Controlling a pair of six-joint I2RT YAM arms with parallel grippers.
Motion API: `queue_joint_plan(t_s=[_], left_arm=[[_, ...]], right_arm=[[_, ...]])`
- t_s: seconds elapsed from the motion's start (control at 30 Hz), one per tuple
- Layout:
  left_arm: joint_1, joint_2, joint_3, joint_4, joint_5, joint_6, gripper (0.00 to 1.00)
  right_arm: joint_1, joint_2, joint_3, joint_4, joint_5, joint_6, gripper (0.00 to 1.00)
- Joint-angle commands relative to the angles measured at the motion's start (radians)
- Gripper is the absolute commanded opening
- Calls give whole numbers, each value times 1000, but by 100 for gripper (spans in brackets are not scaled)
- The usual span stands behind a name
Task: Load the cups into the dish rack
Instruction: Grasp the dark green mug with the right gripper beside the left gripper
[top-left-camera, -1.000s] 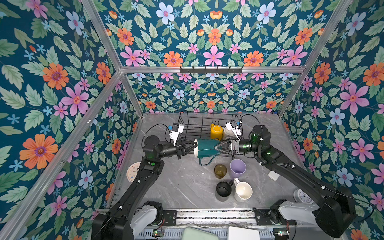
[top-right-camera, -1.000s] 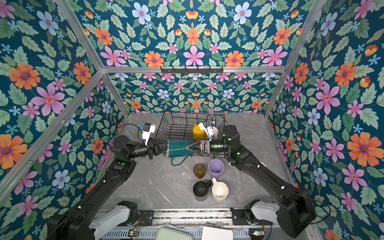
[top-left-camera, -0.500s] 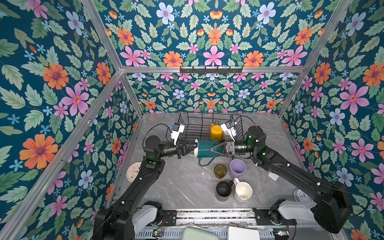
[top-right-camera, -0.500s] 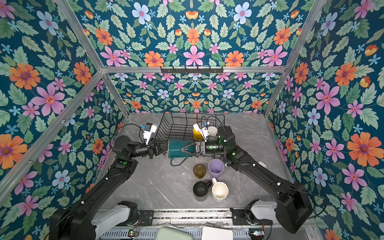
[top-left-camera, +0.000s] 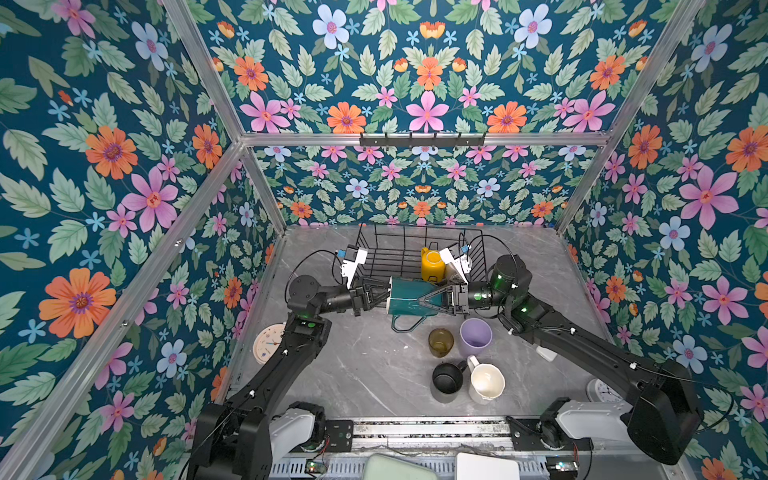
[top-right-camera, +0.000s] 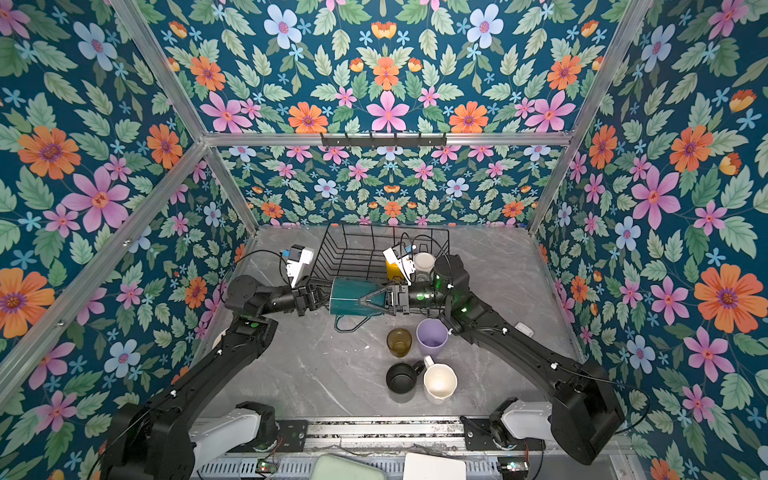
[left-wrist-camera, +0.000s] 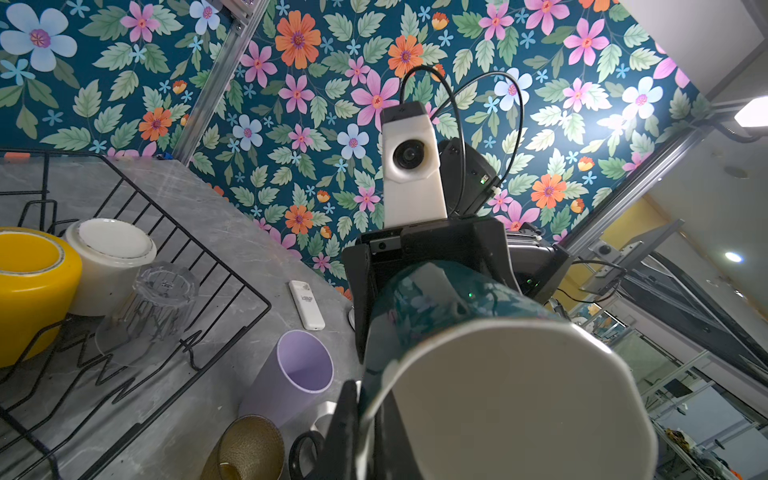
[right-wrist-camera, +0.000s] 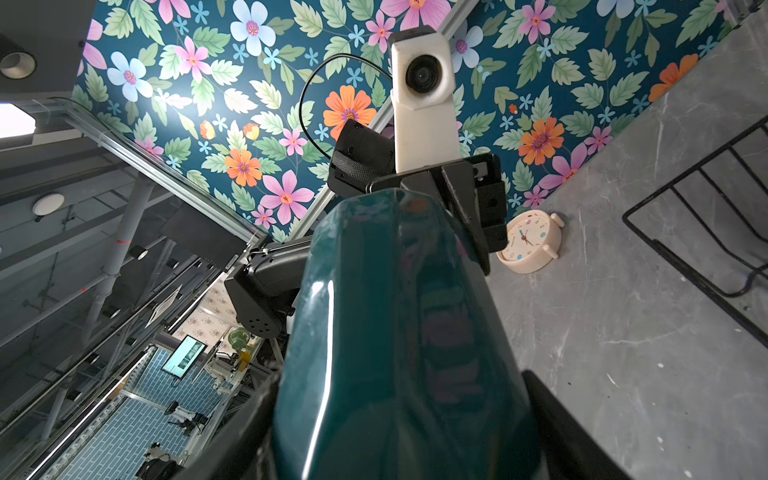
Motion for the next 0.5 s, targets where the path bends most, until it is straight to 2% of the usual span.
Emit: queue_joint_plan(t_s=[0.0,0.13,0.27,0.47], left_arm=[[-6,7,6,194,21,-89,0],[-6,24,4,264,26,-146,0],[-6,48,4,378,41,-231,0],[-6,85,3,521,47,-350,0]], right_arm=[[4,7,-10,-28,67,-1,66],[9,3,-18,-30,67,-11,62],[23,5,-18,-49,74,-41,75],[37,8,-8,-52,87,-63,80]])
